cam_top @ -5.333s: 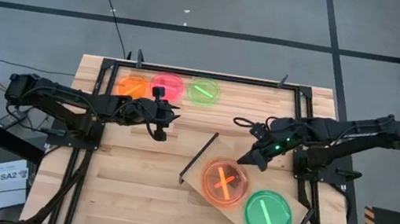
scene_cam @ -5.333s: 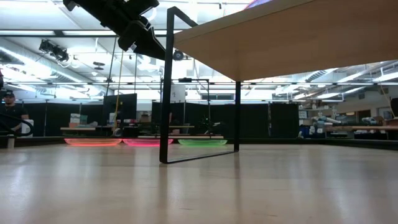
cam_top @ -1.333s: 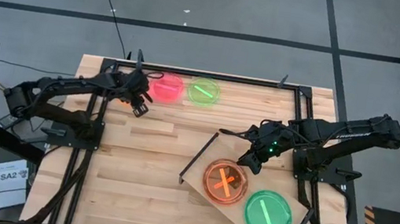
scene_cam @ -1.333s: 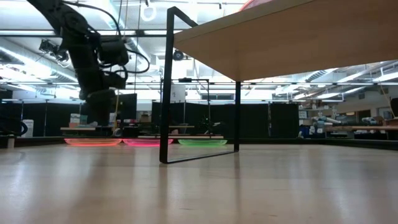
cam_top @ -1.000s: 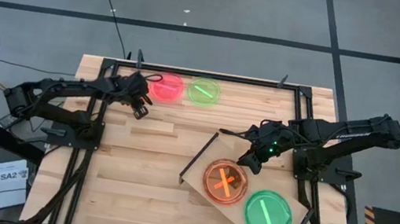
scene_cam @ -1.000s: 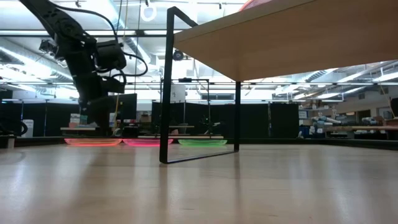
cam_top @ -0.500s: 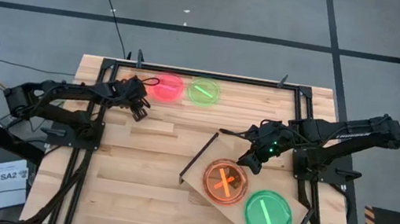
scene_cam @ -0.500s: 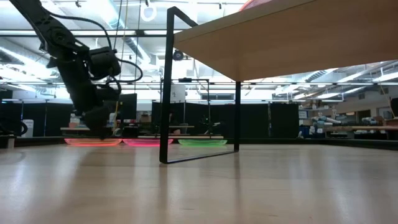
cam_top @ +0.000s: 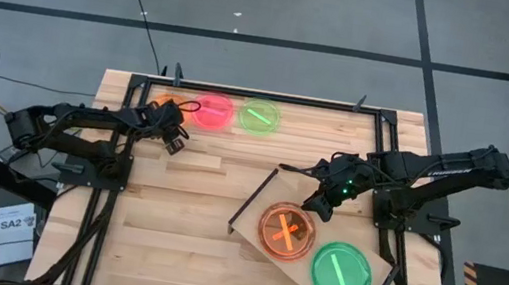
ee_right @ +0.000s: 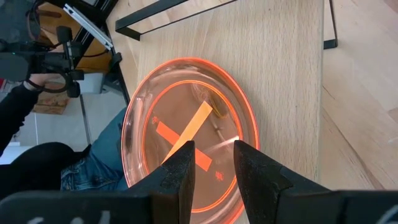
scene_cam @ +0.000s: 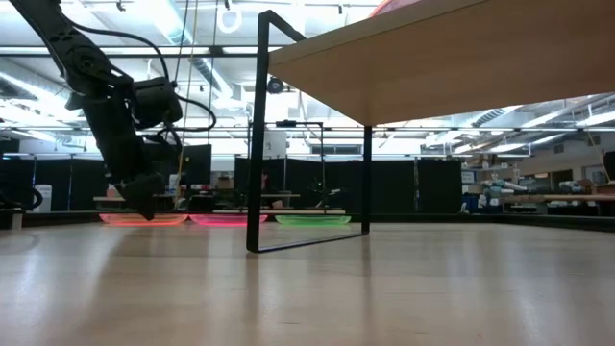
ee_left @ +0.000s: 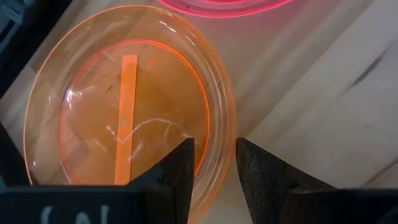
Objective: Place and stack plates onto a shelf
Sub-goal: Stack the transparent orange plate on the transparent green plate on the shelf
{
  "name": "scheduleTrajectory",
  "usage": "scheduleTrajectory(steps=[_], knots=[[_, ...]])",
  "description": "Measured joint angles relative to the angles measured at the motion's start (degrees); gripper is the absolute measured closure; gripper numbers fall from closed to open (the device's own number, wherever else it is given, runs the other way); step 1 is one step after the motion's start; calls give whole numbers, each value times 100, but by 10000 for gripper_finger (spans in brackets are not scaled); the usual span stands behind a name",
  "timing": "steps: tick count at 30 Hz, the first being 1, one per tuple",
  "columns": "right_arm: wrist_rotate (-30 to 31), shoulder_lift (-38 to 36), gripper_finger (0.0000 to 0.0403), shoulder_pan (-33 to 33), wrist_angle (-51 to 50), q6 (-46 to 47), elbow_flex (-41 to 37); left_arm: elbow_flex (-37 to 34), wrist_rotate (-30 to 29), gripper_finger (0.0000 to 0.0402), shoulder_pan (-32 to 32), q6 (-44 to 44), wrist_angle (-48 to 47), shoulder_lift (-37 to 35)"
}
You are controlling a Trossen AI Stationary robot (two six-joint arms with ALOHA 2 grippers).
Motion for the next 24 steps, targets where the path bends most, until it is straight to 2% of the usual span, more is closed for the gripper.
scheduleTrajectory(steps=[7,24], knots=[[-1,0,286,0,0,-2,0,0,1,276,37,0,-10,0],[-2,0,286,0,0,-2,0,0,243,276,746,-58,-23,0]])
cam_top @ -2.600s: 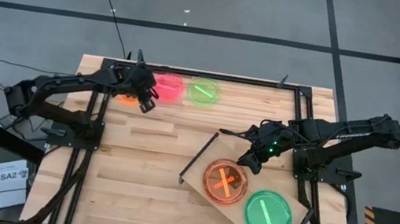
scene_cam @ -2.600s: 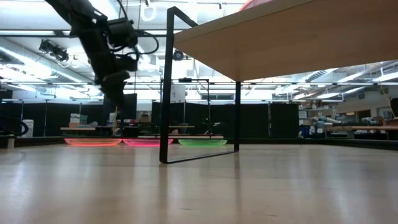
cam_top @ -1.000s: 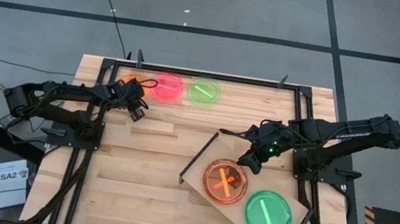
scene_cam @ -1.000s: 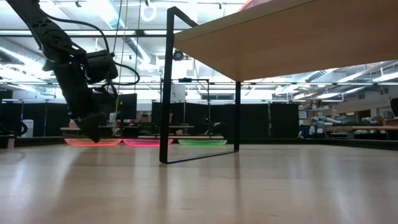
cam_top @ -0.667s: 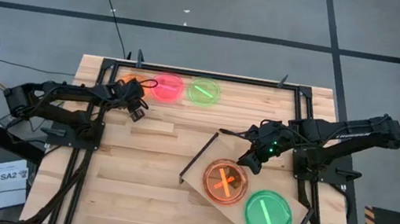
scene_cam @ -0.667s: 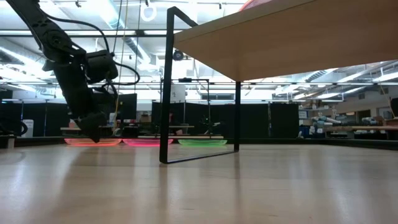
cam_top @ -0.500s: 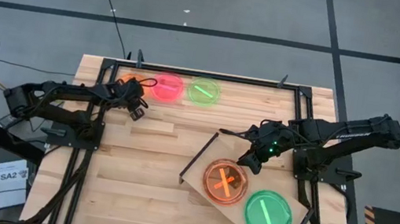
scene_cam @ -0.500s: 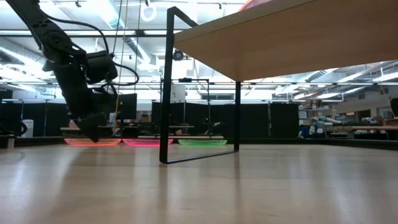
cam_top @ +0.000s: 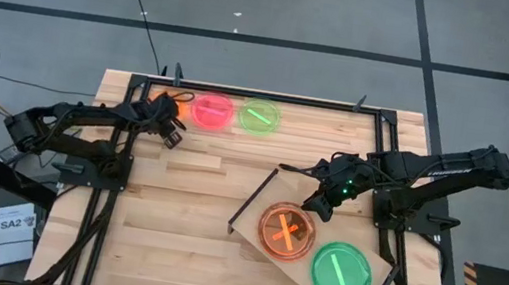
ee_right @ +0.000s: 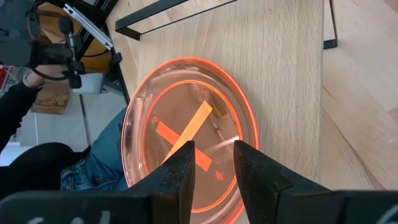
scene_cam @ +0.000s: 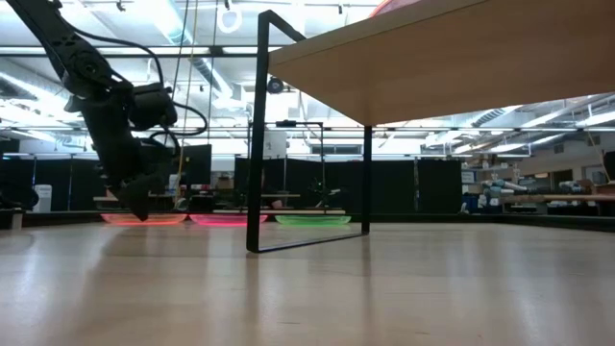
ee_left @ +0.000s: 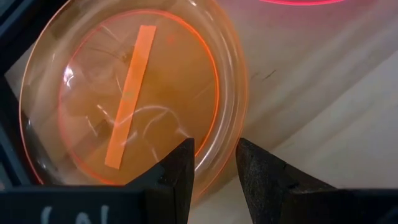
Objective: Place and stack plates onto a shelf
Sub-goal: Stack the transparent orange plate on the transparent green plate on the shelf
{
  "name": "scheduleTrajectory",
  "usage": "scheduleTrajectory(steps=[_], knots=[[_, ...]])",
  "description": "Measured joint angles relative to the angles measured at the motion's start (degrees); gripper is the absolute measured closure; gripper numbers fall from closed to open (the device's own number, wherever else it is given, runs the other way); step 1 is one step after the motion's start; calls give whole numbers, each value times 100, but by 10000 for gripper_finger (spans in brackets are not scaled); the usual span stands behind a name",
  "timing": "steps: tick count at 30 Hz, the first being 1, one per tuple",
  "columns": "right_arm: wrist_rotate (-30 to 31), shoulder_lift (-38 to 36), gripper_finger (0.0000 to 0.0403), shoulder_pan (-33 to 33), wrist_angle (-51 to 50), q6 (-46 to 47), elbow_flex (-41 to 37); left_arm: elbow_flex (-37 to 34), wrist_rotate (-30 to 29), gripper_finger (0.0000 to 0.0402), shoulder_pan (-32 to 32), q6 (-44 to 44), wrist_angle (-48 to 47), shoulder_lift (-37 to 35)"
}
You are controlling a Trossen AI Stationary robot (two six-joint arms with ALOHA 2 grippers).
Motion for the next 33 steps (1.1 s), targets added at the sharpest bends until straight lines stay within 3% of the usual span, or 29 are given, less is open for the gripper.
scheduleTrajectory(steps=[13,29,33], knots=[[0,0,286,2,0,2,0,2,17,281,189,-1,0,0],[-7,0,286,1,0,2,0,4,24,387,185,29,21,0],[-11,0,286,0,0,2,0,4,26,396,185,27,15,0]])
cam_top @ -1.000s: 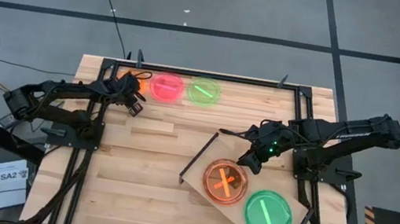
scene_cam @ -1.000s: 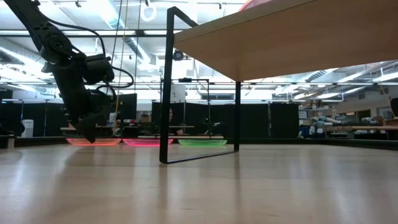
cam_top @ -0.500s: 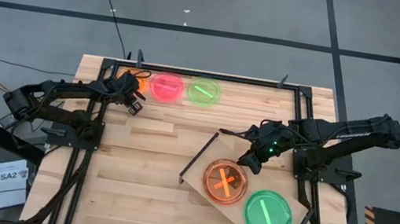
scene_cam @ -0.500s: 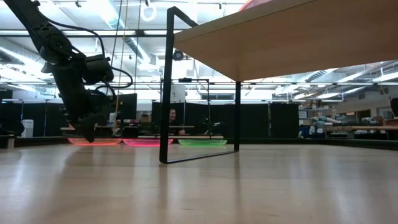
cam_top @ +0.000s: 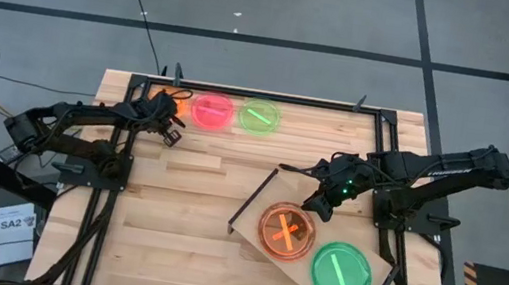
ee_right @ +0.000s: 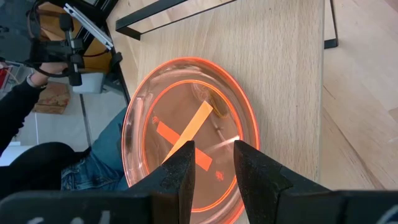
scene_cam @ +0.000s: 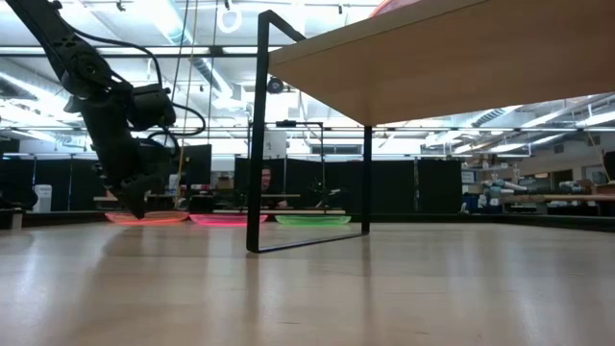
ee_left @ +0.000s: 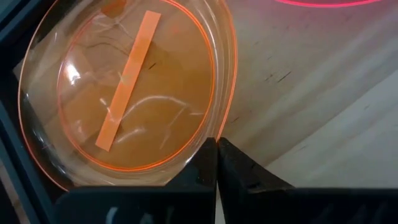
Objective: Place and stack plates onto a shelf
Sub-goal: Stack the transparent orange plate on the transparent green plate on the shelf
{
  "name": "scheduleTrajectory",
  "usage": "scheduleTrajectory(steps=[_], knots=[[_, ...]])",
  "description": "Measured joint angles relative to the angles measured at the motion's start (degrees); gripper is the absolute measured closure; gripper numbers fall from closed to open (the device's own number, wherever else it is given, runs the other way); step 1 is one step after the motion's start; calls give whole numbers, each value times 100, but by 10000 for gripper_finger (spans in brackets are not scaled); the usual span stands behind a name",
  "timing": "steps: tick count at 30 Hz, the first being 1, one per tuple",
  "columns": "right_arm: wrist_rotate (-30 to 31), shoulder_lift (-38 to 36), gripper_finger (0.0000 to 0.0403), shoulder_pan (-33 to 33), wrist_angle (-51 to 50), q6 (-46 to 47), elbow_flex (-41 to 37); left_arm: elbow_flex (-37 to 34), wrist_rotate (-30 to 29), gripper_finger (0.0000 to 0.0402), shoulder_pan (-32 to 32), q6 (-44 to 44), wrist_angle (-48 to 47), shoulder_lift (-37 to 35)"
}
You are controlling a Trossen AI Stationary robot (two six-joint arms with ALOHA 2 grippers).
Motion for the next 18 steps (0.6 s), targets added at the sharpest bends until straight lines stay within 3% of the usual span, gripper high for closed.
scheduleTrajectory(steps=[8,18], knots=[[-7,0,286,0,2,0,0,110,-8,396,-46,-27,-127,-4],[-7,0,286,2,2,0,0,822,-11,396,-442,-72,-1239,-4]])
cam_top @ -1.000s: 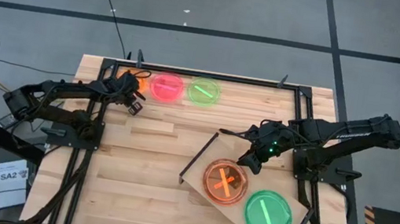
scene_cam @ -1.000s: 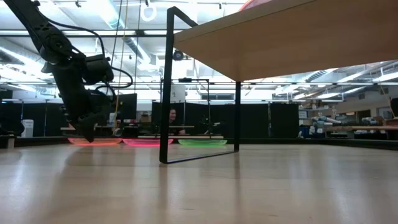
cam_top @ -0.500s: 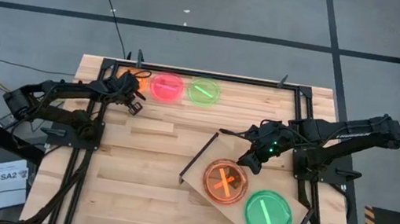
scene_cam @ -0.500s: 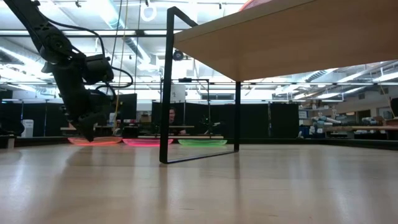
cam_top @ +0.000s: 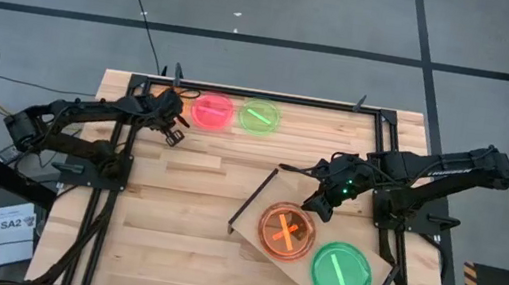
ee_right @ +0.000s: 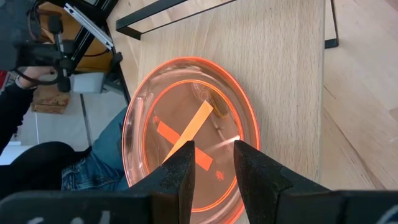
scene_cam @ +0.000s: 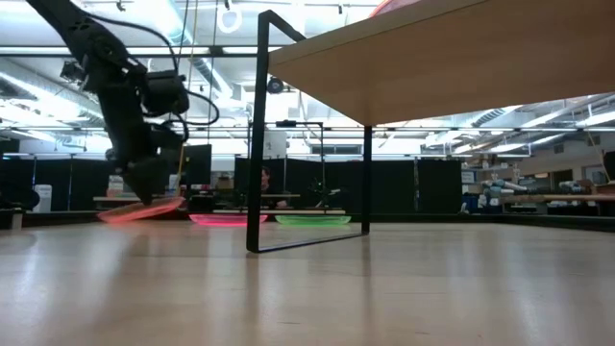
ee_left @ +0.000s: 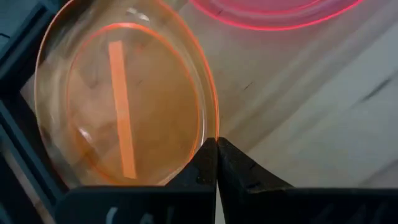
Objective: Place and stack plates onto a shelf
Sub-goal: Stack the transparent orange plate on the transparent green plate on the shelf
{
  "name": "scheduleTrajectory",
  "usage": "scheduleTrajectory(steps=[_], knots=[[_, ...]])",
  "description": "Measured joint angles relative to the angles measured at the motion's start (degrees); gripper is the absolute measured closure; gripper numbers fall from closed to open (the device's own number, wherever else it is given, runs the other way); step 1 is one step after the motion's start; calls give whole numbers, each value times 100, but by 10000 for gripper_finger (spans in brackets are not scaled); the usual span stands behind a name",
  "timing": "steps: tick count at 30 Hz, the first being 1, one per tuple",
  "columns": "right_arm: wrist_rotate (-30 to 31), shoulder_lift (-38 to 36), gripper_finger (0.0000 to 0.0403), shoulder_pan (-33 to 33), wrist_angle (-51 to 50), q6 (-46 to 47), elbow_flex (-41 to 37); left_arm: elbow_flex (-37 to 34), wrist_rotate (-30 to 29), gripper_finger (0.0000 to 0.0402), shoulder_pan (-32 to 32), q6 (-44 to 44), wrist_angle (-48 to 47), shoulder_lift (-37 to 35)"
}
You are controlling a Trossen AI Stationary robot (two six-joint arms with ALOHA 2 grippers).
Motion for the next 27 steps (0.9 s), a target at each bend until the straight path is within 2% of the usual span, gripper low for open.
scheduleTrajectory(steps=[15,27], knots=[[0,0,286,0,3,0,0,1797,-20,397,-899,-3,-1829,-2],[11,0,286,-42,194,61,0,3323,-25,397,-2059,219,-2078,-4]])
